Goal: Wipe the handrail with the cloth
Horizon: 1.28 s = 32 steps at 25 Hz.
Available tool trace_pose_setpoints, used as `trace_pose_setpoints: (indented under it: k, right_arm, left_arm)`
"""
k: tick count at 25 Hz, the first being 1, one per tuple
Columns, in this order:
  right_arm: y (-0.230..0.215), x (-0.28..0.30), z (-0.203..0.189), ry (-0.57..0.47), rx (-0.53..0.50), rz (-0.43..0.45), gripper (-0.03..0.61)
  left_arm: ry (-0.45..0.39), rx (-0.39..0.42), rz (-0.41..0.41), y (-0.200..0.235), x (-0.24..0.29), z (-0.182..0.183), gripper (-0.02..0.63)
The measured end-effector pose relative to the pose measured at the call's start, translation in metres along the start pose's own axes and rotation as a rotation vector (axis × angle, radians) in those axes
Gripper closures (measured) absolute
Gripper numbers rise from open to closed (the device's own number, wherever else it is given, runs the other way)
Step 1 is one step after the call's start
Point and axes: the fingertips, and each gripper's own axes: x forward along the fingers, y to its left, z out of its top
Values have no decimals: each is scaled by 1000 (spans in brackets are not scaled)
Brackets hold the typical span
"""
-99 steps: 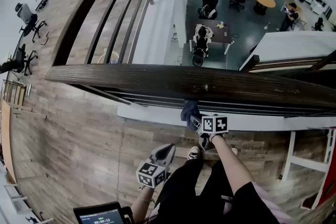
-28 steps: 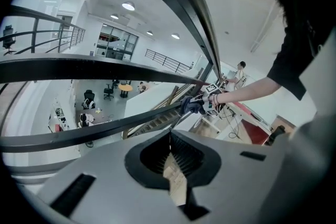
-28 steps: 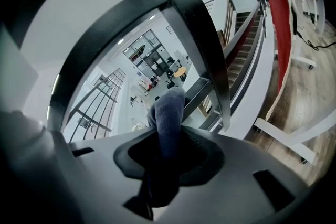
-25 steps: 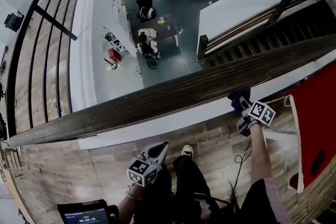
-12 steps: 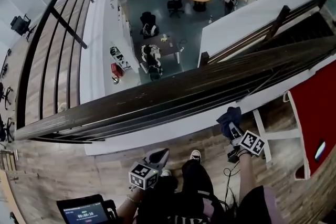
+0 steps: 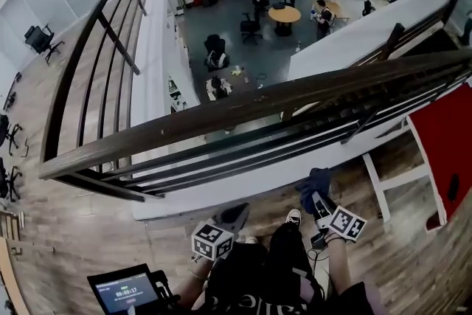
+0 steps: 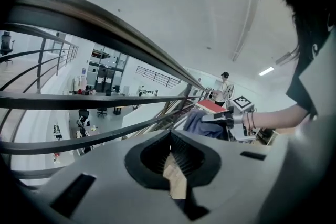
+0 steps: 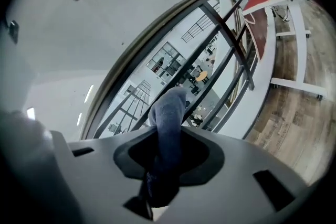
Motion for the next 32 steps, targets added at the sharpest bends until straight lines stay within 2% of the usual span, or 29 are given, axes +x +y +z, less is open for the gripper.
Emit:
trace_pose_setpoints:
  k: [5,8,12,17,23,32]
  right_arm:
    - [78,-49,-57,-17,0,23,480]
    - [98,-66,-78,-20,4,35,480]
    - [92,-88,-99,0,-15,39,480]
    - [77,-103,-84,-42,-49,46,480]
    - [68,-191,-112,-55,-79,68,480]
    - [66,-276,-144,-16,-157,111,480]
  left_arm:
    - [-13,-6,-31,-21,-64,0,611]
    - [-9,0,-53,-34,-74,-5,611]
    - [-6,4,-74,-54,-70,-20,611]
    - [-19,16,-90,-71,-49,-16,611]
    - [-45,15,-85,-149,-80,-47,611]
    - [-74,19,-97,-246,-112,-80,611]
